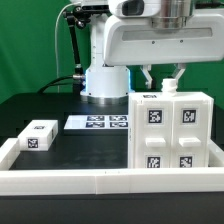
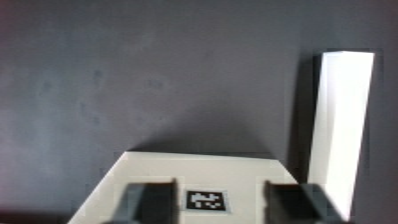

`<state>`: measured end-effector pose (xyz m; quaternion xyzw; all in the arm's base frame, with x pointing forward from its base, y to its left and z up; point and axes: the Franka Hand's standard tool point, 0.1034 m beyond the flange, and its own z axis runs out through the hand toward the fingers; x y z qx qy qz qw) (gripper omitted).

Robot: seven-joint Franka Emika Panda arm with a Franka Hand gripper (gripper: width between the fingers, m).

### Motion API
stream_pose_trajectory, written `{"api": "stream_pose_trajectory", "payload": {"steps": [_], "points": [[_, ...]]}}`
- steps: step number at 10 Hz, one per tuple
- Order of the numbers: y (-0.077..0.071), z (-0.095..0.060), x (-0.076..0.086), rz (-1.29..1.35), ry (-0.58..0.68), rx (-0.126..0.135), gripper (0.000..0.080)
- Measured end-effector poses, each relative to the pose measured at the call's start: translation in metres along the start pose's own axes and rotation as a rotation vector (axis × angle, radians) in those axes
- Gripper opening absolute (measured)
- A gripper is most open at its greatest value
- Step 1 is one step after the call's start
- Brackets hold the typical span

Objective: Assemble cabinet

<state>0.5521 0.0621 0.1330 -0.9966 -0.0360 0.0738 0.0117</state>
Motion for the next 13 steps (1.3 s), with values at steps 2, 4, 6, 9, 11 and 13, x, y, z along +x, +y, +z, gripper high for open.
{"api": "stream_pose_trajectory", "payload": {"steps": [2,4,6,9,11,13], "points": [[0.0,0.0,0.0,0.0,0.0,0.0,0.0682],[0.0,0.0,0.0,0.0,0.0,0.0,0.0792],[0.013,0.01,-0.012,-0.032,0.014,-0.004,0.0797],[0.055,0.033,-0.053,-0.055,0.014,-0.015,0.0797],[0.091,0.042,-0.068,-0.056,0.003,-0.019,0.0797],[0.085,0.042,-0.067,-0.065,0.003,-0.019,0.0797]]}}
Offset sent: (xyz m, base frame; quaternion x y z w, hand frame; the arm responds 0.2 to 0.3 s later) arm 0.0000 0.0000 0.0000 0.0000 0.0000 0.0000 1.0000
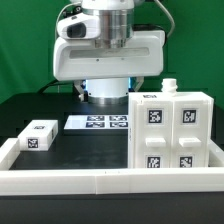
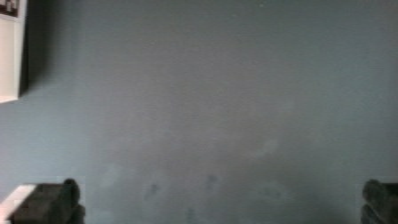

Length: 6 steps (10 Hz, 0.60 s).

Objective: Assemble cabinet

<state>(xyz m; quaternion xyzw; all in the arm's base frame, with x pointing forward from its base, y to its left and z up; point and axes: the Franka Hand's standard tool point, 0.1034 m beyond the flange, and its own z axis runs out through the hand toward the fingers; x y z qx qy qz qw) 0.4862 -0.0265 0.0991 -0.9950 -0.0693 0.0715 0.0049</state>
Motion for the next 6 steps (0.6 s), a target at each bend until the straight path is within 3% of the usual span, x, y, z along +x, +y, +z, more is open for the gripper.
{"api": "stream_pose_trajectory", "payload": {"steps": [4,6], "points": [[0.003,0.002,-0.003,-0.007,-0.003,0.0,0.0797],[0.046,0.018,-0.028,-0.012,-0.008,-0.005,0.0797]]}}
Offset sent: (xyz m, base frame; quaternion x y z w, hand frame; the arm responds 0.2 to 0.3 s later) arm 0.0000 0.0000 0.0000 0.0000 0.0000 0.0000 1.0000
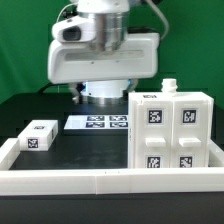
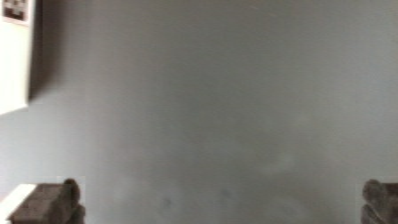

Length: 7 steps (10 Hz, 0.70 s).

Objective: Assemble cabinet

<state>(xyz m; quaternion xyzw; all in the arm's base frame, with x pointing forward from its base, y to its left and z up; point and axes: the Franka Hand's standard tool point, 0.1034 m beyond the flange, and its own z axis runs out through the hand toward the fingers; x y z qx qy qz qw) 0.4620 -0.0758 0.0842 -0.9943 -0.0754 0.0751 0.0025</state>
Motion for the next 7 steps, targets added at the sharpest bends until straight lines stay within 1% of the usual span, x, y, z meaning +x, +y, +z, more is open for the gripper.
{"api": "stream_pose_trajectory", "payload": {"steps": [1,3,5,7], "points": [[0.025,0.003,-0.007,0.0,0.004,-0.007,0.0797],[0.045,0.01,-0.013,-0.005,0.013,-0.019,0.0797],[0.042,0.01,-0.012,-0.012,0.013,-0.02,0.0797],[0.042,0.01,-0.012,-0.012,0.013,-0.02,0.0797]]}}
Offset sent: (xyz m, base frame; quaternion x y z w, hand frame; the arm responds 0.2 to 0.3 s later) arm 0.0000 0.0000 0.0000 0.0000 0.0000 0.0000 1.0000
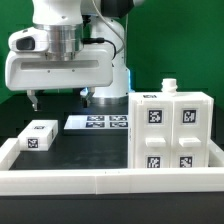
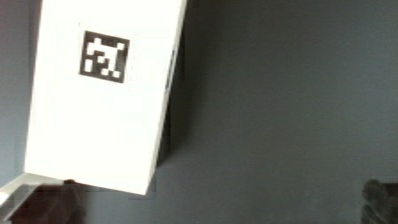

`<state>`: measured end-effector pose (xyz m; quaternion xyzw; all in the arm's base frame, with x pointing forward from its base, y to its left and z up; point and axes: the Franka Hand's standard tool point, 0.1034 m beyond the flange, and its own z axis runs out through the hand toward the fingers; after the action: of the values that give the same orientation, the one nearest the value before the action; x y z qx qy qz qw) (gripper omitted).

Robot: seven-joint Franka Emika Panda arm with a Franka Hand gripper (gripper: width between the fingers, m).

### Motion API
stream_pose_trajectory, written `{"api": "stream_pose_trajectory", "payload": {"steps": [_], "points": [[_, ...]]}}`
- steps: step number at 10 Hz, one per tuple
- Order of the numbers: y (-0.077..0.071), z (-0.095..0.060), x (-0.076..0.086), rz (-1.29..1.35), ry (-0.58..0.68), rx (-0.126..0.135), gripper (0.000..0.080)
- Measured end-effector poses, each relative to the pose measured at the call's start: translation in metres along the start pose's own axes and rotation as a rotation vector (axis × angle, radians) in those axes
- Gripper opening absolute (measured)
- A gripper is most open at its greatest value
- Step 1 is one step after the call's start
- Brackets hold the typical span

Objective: Assemble cabinet

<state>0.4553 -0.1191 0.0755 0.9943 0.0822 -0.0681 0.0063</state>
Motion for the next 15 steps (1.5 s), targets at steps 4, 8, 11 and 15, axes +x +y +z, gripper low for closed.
{"api": "stream_pose_trajectory", "payload": {"steps": [4,8,11,15], "points": [[0.021,0.01,-0.011,0.004,-0.002,-0.007,0.0797],[0.05,0.021,-0.025,0.039,-0.015,-0.003,0.0797],[0.052,0.041,-0.029,0.03,-0.024,-0.012,0.0797],[0.047,0.066,-0.031,0.01,-0.028,-0.03,0.0797]]}}
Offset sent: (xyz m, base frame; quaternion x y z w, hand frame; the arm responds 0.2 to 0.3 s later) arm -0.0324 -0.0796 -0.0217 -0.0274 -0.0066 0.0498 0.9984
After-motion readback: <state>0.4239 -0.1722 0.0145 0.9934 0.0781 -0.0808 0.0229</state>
